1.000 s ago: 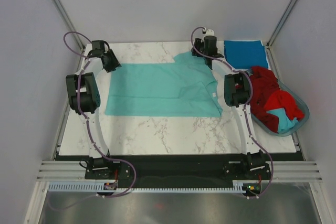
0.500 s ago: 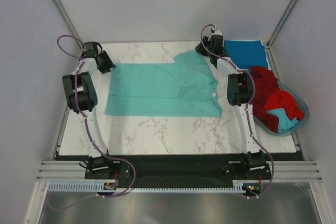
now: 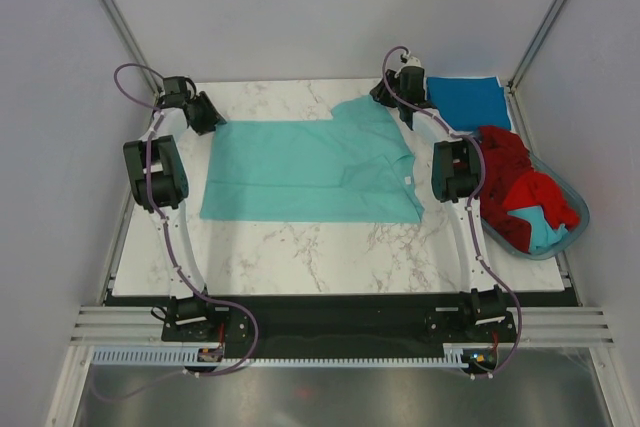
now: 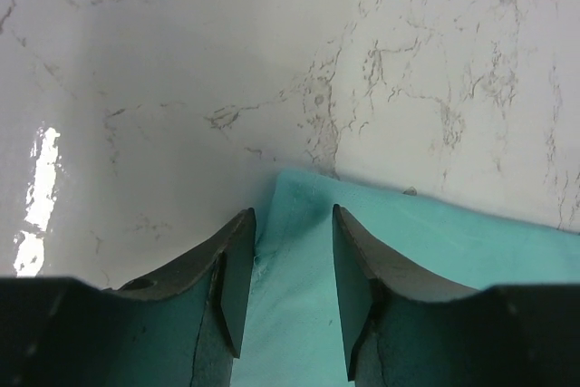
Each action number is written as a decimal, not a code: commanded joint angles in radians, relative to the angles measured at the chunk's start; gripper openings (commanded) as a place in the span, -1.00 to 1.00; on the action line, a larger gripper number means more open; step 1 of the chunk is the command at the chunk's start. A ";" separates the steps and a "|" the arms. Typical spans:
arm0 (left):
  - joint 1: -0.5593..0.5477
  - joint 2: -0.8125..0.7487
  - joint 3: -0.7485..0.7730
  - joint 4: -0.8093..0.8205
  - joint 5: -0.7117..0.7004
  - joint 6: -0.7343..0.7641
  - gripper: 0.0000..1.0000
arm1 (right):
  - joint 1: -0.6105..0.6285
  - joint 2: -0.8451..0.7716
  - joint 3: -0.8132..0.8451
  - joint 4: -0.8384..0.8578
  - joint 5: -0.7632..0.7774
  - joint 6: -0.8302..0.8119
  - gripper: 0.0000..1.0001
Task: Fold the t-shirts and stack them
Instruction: Fold the tshirt
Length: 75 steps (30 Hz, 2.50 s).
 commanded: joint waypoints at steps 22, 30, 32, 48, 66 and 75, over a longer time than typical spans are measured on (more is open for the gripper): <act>0.000 0.037 0.056 -0.024 0.100 0.033 -0.96 | 0.004 -0.011 -0.007 0.094 -0.105 -0.063 -1.00; 0.022 -0.047 0.010 -0.027 0.047 0.024 -0.95 | -0.002 -0.193 -0.175 0.284 -0.154 -0.170 -1.00; 0.030 -0.065 0.003 -0.027 0.039 0.035 -0.96 | -0.005 -0.242 -0.269 0.320 -0.146 -0.192 -1.00; 0.042 -0.139 -0.048 -0.026 0.063 0.053 -0.95 | -0.019 -0.569 -0.703 0.561 -0.230 -0.247 -1.00; 0.046 -0.315 -0.252 -0.012 0.048 0.091 -0.95 | -0.020 -0.845 -1.130 0.660 -0.255 -0.264 -1.00; 0.049 -0.447 -0.404 -0.010 -0.027 0.097 -0.95 | -0.017 -1.048 -1.344 0.641 -0.246 -0.259 -1.00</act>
